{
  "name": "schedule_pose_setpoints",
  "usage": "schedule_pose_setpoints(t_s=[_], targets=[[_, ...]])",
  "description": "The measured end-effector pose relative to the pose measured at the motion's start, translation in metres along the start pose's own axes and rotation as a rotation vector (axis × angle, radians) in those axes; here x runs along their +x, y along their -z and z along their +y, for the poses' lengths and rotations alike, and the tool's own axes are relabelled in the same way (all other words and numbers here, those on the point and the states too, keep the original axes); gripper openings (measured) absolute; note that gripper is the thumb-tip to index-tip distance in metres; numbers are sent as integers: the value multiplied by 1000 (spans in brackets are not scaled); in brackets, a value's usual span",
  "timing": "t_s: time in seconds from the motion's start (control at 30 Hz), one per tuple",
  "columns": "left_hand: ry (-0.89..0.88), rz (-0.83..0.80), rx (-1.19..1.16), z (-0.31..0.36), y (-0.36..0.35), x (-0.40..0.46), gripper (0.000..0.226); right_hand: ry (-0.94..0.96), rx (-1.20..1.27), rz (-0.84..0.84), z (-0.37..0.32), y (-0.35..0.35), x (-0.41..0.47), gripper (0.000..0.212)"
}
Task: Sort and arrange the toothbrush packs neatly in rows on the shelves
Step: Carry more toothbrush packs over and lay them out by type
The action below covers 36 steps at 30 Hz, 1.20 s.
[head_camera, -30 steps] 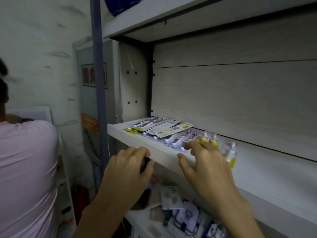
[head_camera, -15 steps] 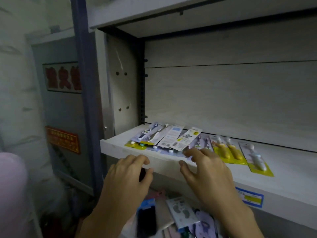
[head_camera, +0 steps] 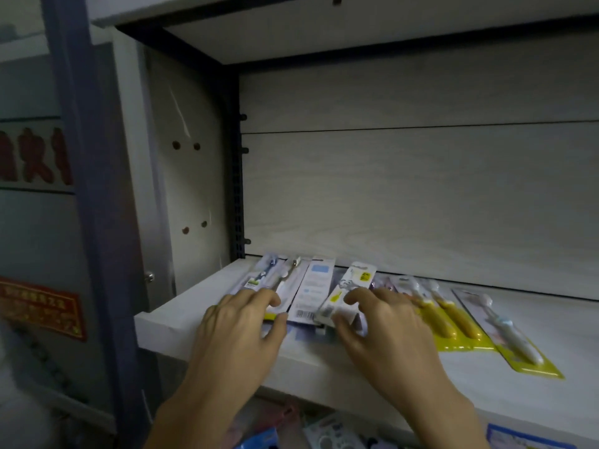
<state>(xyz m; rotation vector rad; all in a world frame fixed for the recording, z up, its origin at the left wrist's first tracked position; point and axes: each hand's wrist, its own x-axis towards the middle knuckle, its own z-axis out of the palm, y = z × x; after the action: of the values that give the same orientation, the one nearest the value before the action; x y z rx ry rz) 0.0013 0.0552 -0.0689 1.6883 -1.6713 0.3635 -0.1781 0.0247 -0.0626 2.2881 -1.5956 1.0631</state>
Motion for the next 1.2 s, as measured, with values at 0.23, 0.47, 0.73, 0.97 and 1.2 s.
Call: schedule_pose_setpoints(t_s=[0.23, 0.47, 0.73, 0.97, 1.2], targets=[[-7, -2, -11, -12, -23, 33, 20, 7, -52, -47, 4, -21, 25, 38], [35, -53, 36, -27, -33, 52, 31, 130, -134, -166, -10, -40, 36, 56], [0, -230, 204, -43, -38, 68, 47, 99, -199, -269, -24, -54, 48, 65], [-18, -186, 108, -46, -42, 70, 35, 155, -196, -168, -29, -46, 49, 34], [-12, -80, -45, -40, -37, 66, 23, 104, -248, 101, -26, -51, 45, 32]])
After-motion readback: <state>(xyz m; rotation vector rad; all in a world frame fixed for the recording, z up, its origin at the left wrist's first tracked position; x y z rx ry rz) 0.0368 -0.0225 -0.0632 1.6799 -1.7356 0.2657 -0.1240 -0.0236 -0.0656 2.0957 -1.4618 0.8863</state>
